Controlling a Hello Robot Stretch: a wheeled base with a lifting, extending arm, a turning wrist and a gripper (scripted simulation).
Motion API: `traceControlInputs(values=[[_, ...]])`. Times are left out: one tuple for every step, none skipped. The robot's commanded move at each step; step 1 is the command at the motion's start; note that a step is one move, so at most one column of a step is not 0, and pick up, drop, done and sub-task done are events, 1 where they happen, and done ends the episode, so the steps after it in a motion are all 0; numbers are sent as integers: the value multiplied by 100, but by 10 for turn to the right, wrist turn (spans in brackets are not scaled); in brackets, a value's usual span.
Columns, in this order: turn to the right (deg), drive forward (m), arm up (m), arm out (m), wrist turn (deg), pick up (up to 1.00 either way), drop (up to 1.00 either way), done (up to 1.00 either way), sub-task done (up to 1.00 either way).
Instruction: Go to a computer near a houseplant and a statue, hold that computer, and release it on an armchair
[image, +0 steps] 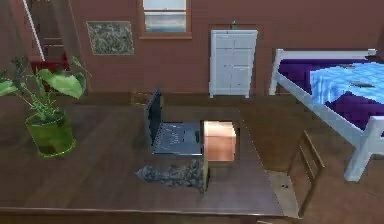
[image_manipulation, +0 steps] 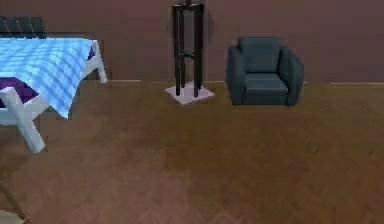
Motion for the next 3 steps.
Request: traceControlInputs(values=[[450, 0, 0, 0, 0, 0, 0, 0, 0], [30, 0, 0, 0, 0, 0, 0, 0, 0], [420, 0, 0, 0, 0, 0, 0, 0, 0]])
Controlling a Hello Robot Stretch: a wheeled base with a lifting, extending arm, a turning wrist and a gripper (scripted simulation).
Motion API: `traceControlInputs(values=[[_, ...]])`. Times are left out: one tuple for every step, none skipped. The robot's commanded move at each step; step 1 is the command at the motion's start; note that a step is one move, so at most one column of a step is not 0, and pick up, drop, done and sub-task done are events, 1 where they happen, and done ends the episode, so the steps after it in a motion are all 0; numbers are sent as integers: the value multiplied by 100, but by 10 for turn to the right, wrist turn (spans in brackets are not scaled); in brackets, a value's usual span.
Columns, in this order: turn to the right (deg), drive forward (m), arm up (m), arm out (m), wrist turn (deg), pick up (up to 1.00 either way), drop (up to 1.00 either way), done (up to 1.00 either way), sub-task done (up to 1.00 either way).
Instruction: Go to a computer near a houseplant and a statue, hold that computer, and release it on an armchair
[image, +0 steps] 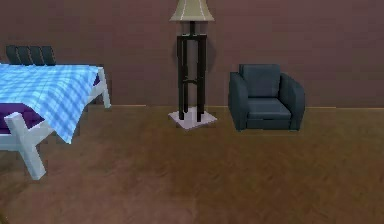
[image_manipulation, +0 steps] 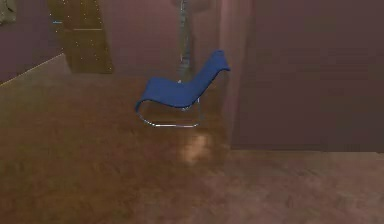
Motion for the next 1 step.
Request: traceControlInputs(values=[[0, 60, 0, 0, 0, 0, 0, 0, 0]])
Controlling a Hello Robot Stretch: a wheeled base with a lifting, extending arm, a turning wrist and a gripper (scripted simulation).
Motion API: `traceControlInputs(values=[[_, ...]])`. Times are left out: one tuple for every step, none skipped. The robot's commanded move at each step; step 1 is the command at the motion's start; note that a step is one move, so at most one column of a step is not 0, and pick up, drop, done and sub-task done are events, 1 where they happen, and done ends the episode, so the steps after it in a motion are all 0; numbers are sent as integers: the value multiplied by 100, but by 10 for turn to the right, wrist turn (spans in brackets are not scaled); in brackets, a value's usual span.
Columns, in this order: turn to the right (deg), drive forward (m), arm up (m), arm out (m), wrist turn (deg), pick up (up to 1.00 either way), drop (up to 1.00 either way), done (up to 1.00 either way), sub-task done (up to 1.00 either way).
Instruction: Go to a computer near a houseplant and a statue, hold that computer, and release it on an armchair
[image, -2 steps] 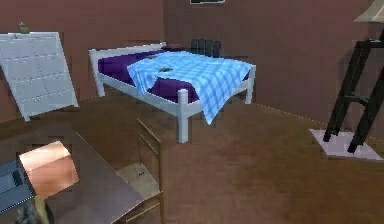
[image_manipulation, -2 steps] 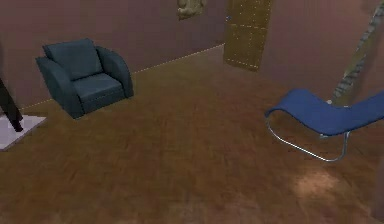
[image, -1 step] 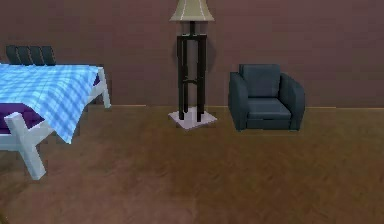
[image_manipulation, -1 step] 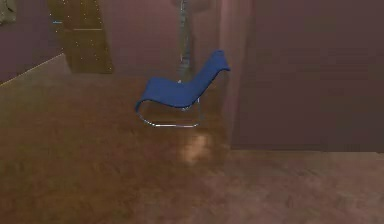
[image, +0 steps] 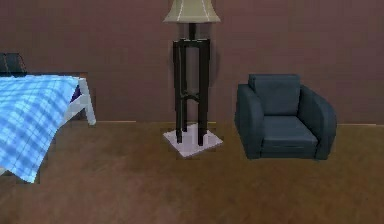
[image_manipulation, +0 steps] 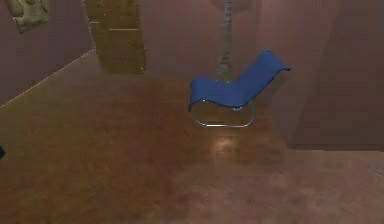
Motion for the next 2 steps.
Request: traceControlInputs(values=[[-450, 0, 0, 0, 0, 0, 0, 0, 0], [-60, 0, 0, 0, 0, 0, 0, 0, 0]])
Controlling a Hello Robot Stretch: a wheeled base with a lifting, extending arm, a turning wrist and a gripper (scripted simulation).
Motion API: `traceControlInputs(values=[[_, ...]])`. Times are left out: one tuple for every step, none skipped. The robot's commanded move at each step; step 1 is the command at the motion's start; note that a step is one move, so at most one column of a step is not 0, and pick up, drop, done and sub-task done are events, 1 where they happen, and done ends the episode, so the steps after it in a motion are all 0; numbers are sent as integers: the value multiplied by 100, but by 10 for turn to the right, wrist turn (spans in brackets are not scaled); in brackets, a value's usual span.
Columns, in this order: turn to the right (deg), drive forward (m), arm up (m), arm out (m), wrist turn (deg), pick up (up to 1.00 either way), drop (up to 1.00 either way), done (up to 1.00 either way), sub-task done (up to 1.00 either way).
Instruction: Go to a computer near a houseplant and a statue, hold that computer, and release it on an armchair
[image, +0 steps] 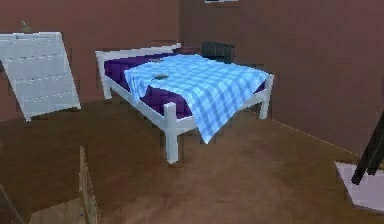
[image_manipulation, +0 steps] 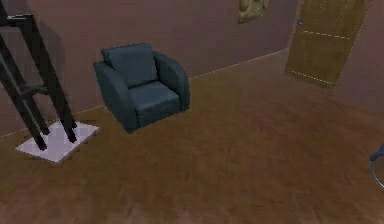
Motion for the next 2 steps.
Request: traceControlInputs(values=[[0, 55, 0, 0, 0, 0, 0, 0, 0], [-30, 0, 0, 0, 0, 0, 0, 0, 0]])
